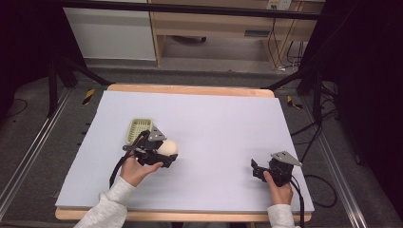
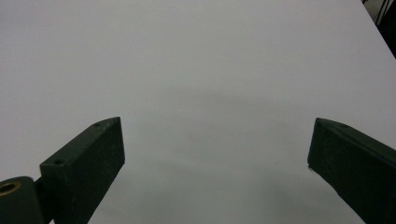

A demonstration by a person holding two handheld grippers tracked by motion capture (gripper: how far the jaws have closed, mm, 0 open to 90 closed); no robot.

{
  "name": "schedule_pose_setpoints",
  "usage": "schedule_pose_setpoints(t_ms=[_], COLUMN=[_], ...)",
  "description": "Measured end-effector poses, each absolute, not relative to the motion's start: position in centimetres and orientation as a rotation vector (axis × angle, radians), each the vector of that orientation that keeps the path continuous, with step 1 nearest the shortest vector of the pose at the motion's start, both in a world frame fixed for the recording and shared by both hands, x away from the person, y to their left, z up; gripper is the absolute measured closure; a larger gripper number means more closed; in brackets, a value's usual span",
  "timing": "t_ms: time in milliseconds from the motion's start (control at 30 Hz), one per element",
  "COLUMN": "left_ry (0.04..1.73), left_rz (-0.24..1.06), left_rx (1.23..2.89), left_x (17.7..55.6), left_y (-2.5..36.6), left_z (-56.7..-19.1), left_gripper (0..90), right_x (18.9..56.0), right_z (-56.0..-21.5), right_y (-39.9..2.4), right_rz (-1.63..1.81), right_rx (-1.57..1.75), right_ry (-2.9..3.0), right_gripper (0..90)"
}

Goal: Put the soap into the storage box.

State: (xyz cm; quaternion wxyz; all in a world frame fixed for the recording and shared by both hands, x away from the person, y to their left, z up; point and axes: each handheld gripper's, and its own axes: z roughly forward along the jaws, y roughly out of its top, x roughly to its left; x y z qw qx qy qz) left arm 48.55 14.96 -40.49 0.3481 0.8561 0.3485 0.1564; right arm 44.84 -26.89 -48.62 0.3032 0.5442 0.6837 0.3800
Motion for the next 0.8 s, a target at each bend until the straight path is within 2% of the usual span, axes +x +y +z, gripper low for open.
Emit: schedule_pose_setpoints(t_ms=[800], left_ry=[1.022], left_rz=[0.451], left_rx=[2.165], left_x=[50.5], left_y=[18.2], left_z=[-40.1], left_gripper=[23.2], right_x=[44.8], right_z=[-48.6], right_y=[-26.9], right_rz=[1.007], right_rx=[1.442], right_ry=[1.813], right_gripper=[4.2])
